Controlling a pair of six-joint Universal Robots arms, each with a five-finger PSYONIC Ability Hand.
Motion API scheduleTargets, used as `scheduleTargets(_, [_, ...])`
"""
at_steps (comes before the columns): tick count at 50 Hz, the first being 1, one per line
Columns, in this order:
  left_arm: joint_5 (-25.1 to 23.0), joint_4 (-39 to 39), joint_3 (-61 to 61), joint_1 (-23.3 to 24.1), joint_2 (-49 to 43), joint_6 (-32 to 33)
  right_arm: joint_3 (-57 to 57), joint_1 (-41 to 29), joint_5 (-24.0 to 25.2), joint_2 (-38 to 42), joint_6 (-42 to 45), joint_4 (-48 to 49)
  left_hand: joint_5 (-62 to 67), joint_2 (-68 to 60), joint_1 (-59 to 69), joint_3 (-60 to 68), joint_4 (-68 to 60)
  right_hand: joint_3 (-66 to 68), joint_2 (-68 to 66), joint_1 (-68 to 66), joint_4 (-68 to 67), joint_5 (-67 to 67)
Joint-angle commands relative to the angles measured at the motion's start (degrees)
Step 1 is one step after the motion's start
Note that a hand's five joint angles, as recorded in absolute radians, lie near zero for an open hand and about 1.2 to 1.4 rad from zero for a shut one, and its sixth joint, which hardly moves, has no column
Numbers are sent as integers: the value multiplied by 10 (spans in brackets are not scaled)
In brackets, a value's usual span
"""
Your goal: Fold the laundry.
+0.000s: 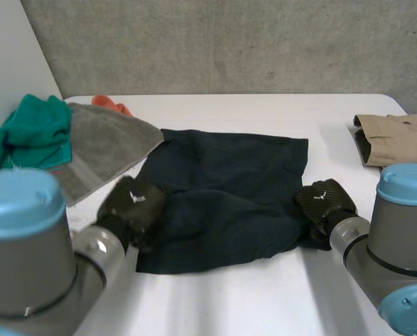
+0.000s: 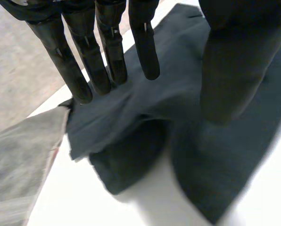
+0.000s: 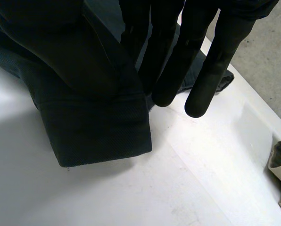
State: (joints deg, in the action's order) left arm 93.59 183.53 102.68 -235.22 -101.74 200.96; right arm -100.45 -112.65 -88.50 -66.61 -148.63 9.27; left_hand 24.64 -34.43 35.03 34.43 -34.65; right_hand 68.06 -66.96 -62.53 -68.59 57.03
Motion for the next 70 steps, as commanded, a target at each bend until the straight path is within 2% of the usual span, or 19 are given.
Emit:
scheduleTargets(1, [3, 22, 79, 51, 31, 1, 0, 1, 1, 0, 0, 0, 59, -61, 55, 61, -58, 119, -130, -175, -114, 130])
scheduleTargets(8, [3, 65, 91, 39, -2, 2, -4, -2, 1, 0, 0, 2, 49, -51, 45, 51, -48, 119, -130, -175, -114, 130])
scheduleTargets(13, [1, 105, 85, 7, -50, 4, -10, -3, 1, -1, 0, 2, 13, -15, 9, 15, -13, 119, -130, -175, -114, 130])
scheduleTargets(27, [0, 118, 43, 0, -118, 7, -13, -2, 1, -1, 0, 7, 30, -32, 26, 32, -30, 119, -130, -175, -114, 130])
scheduleTargets(33, [0, 119, 34, -1, -133, 19, -12, -2, 1, -1, 0, 7, 115, -118, 112, 118, -115, 119, -130, -175, -114, 130])
scheduleTargets(34, [0, 119, 32, -1, -135, 21, -13, -2, 1, -1, 1, 7, 157, -159, 153, 159, -157, 119, -130, -175, -114, 130])
scheduleTargets(35, [0, 119, 31, -1, -137, 23, -13, -2, 1, -1, 1, 7, 263, -265, 259, 265, -263, 119, -130, -175, -114, 130])
scheduleTargets(39, [1, 119, 29, -2, -138, 25, -13, -2, 0, -1, 1, 7, 453, -455, 449, 455, -453, 119, -130, -175, -114, 130])
scheduleTargets(43, [4, 115, 29, -4, -129, 25, -12, -2, -3, -14, 3, 2, 454, -456, 450, 456, -453, 119, -130, -175, -114, 130])
scheduleTargets(46, [6, 101, 31, -7, -104, 27, -14, -2, -2, -49, 12, -7, 454, -456, 450, 456, -453, 119, -130, -175, -114, 130])
scheduleTargets(50, [5, 40, 44, -3, -45, 31, -19, -2, 0, -108, 38, -56, 454, -456, 450, 456, -453, 119, -130, -175, -114, 130])
scheduleTargets(54, [3, -63, 52, 2, 21, 32, -19, -2, 3, -164, 91, -141, 454, -456, 450, 456, -453, 119, -130, -175, -114, 130])
scheduleTargets(55, [1, -116, 52, 7, 47, 32, -19, 0, 4, -178, 116, -179, 454, -456, 450, 456, -453, 119, -130, -175, -114, 130])
scheduleTargets(58, [-2, -186, 52, 23, 72, 32, -23, 0, 3, -194, 164, -253, 454, -456, 450, 456, -453, 119, -130, -175, -114, 130])
scheduleTargets(59, [-2, -233, 52, 39, 84, 34, -25, 0, 3, -195, 175, -269, 454, -456, 450, 456, -453, 119, -130, -175, -114, 130])
scheduleTargets(62, [-2, -298, 46, 77, 96, 38, -41, 2, 2, -196, 221, -347, 454, -456, 450, 456, -453, 119, -130, -175, -114, 130])
scheduleTargets(65, [4, -310, 40, 104, 97, 43, -54, 7, 5, -196, 246, -387, 454, -456, 450, 456, -453, 119, -130, -175, -114, 130])
scheduleTargets(70, [4, -278, 16, 103, 86, 54, -56, 6, 7, -193, 248, -369, 454, -456, 450, 456, -453, 119, -130, -175, -114, 130])
